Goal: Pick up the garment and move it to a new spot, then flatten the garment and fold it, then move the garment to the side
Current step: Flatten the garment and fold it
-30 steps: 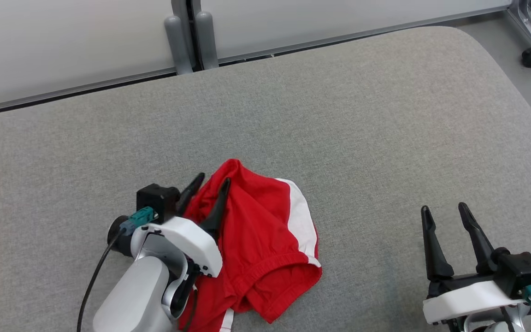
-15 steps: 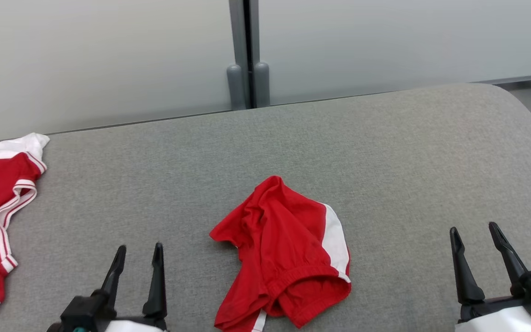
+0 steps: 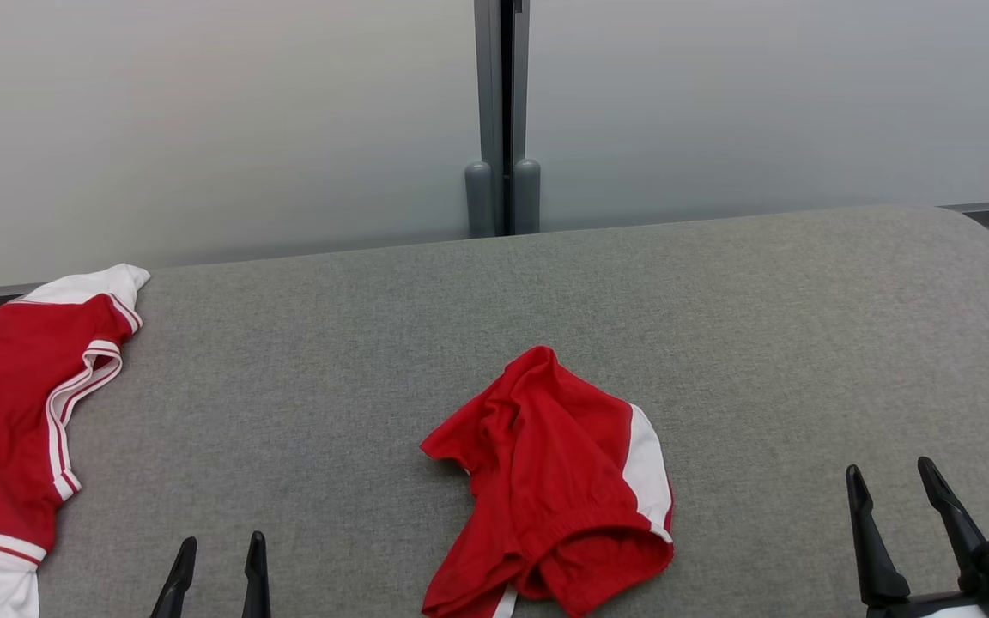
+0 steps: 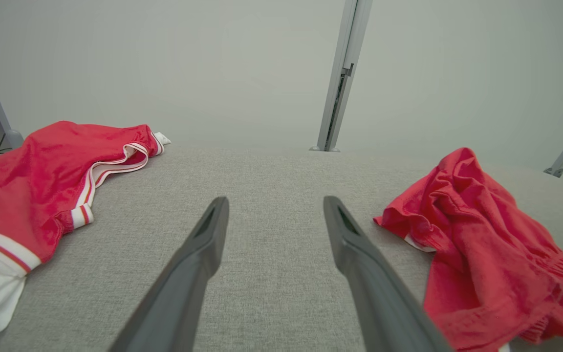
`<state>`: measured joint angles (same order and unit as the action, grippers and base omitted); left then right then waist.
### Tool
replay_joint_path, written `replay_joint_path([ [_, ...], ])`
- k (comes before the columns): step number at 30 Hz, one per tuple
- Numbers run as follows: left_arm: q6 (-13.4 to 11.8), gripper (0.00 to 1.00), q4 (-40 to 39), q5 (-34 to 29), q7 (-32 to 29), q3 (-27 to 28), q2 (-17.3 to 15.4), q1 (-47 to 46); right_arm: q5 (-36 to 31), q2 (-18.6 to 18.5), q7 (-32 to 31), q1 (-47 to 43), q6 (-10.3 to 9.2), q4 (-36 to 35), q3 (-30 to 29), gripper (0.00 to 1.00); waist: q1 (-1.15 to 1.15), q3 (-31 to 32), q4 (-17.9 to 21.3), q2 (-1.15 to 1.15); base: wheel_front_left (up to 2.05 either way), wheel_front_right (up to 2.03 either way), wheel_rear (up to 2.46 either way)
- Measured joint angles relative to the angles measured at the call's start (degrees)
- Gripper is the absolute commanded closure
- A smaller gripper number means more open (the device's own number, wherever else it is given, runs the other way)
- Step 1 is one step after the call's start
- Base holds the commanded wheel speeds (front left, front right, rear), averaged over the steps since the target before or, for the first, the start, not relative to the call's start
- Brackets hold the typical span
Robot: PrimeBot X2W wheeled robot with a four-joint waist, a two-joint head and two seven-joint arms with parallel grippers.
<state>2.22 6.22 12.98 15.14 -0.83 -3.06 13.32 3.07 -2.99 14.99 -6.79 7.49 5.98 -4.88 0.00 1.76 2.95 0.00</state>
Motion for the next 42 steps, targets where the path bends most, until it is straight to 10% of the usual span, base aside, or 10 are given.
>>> replay_joint_path([
  [14,1.54,0.0,-0.27,-0.18,0.0,-1.27,0.2,-1.23,0.19,0.2,0.0,0.43,0.0,0.49,1.27,0.0,0.0,-0.64,0.44,0.0,0.0,0.0,0.0],
  [31,5.15,0.0,4.37,-0.03,-21.25,-37.13,0.26,-21.15,2.58,0.24,0.0,4.22,0.0,0.19,3.86,0.0,0.0,-2.89,10.66,0.0,0.0,0.0,0.0],
  [42,1.24,0.0,21.53,1.13,-29.47,-39.63,0.36,-31.17,6.19,0.22,0.0,5.56,0.0,0.53,3.91,0.0,0.0,-7.5,17.95,0.0,0.0,0.0,0.0],
])
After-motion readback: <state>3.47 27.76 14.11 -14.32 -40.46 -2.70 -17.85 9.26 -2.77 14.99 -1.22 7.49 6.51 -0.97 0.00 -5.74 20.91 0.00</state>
